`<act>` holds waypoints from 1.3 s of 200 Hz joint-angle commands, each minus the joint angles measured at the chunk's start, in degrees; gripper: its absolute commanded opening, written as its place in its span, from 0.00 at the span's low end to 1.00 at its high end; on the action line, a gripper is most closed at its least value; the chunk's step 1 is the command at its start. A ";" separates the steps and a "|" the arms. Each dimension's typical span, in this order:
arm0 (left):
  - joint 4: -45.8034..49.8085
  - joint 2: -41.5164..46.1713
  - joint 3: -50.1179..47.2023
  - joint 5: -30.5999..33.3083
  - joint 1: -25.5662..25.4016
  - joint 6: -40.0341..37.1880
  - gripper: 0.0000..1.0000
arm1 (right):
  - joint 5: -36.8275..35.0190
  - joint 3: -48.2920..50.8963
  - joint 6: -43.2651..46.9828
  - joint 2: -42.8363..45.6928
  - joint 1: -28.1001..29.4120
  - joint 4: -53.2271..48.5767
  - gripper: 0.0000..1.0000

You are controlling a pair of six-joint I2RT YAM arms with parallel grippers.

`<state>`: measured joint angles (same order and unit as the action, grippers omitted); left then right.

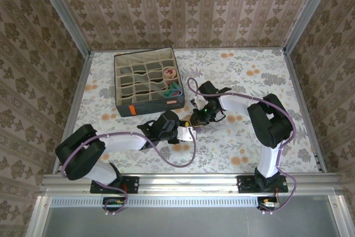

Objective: Roll the socks

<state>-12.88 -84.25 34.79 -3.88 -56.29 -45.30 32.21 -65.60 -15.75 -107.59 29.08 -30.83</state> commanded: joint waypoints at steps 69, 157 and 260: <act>-0.38 -11.37 2.55 0.51 0.76 -0.43 0.28 | -0.75 2.48 2.77 -6.47 -0.64 -8.17 0.04; 27.01 -21.70 19.41 -30.06 12.14 10.81 0.07 | 12.35 6.51 5.12 5.71 -8.07 -6.21 0.47; 39.70 -31.82 33.74 -48.07 16.31 32.33 0.05 | -1.86 21.04 -15.04 30.00 -13.09 11.58 0.50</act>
<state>20.62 -112.62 68.38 -47.64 -40.95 -24.75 37.45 -49.93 -20.86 -82.76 15.44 -27.05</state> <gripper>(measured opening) 0.145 0.504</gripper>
